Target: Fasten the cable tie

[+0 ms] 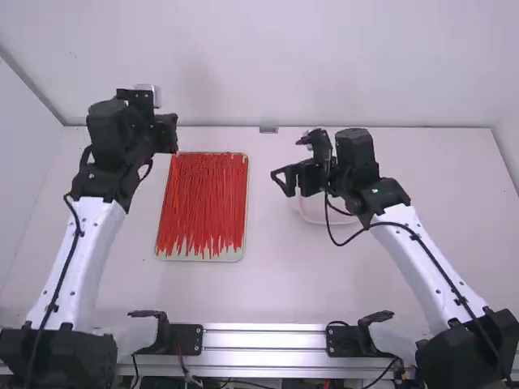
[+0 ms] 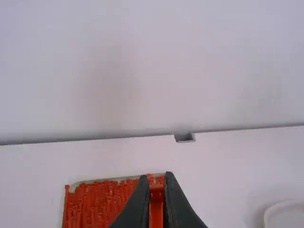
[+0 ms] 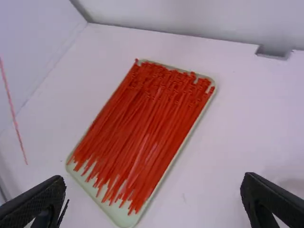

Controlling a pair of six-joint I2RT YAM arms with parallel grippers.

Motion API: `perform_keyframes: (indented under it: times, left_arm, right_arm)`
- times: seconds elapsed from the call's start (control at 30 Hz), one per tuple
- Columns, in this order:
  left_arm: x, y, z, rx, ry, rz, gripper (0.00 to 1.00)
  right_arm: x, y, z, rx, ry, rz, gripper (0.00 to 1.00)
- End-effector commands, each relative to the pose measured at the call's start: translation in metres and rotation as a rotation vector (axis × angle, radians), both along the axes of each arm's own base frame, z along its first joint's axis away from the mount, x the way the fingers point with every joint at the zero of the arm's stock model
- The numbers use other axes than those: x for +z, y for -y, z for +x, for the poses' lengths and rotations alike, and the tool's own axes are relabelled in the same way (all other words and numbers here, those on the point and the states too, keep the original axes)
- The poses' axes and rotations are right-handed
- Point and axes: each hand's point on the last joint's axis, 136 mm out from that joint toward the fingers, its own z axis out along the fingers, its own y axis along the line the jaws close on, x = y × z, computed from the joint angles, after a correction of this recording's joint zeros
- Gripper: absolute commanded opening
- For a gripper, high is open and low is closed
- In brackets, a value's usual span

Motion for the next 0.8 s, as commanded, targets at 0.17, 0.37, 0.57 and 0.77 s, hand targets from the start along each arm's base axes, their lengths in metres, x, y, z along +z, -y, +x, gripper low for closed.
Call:
perform_keyframes:
  times: [0.17,0.37,0.57,0.77]
  left_arm:
    - [-0.004,0.029,-0.023,-0.131,0.11,-0.202,0.02]
    - [0.004,0.055,-0.027,-0.239,0.218,-0.304,0.02]
    - [0.003,0.086,-0.026,-0.32,0.24,-0.33,0.02]
    - [0.008,0.118,-0.032,-0.402,0.256,-0.356,0.02]
  right_arm:
    - [0.035,-0.012,-0.004,0.048,0.052,0.101,0.98]
    - [0.054,-0.02,0.002,0.031,0.071,0.182,0.98]
    - [0.069,-0.04,-0.005,0.084,0.129,0.217,0.98]
    - [0.072,-0.053,-0.013,0.118,0.146,0.221,0.98]
